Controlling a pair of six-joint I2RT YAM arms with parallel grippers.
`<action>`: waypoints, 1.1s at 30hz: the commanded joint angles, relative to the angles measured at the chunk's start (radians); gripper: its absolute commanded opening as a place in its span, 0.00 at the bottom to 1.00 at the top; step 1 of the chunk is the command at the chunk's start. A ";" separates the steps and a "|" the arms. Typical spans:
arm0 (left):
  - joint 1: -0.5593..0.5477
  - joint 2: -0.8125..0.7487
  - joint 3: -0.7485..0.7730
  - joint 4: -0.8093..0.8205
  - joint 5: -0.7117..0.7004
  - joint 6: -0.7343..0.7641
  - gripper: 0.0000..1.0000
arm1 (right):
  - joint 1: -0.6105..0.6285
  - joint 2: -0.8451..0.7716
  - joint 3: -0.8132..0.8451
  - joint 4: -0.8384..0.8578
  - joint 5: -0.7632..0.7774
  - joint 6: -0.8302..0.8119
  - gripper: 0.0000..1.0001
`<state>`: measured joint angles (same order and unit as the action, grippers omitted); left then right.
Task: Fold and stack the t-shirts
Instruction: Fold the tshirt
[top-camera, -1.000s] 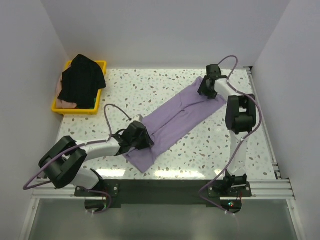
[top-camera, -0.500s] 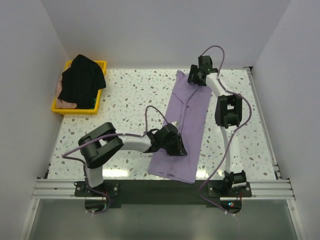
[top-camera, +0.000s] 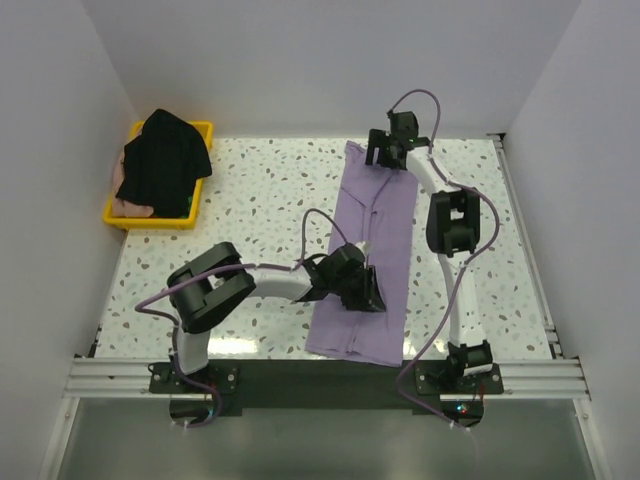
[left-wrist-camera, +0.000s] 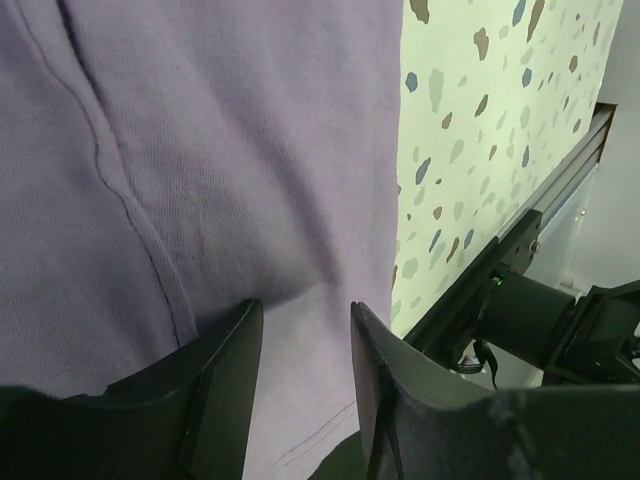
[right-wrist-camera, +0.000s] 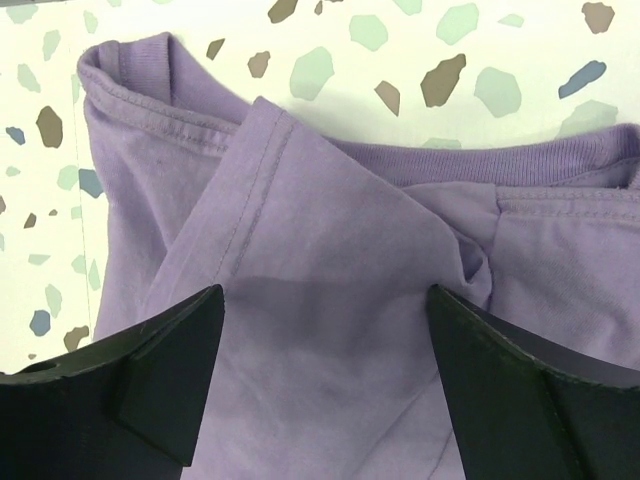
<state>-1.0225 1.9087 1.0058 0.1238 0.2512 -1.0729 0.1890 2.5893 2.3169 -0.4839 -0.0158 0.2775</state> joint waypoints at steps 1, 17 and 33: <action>0.010 -0.049 0.045 -0.069 0.006 0.083 0.46 | 0.003 -0.112 -0.016 0.019 -0.019 -0.011 0.86; 0.208 -0.562 -0.233 -0.248 -0.184 0.206 0.56 | 0.018 -0.909 -0.844 0.059 0.025 0.215 0.90; 0.210 -0.643 -0.335 -0.266 -0.248 0.206 0.57 | 0.234 -0.638 -0.858 -0.001 0.351 0.172 0.78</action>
<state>-0.8120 1.2823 0.6785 -0.1513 0.0284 -0.8944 0.4259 1.9209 1.3754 -0.4770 0.2104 0.4637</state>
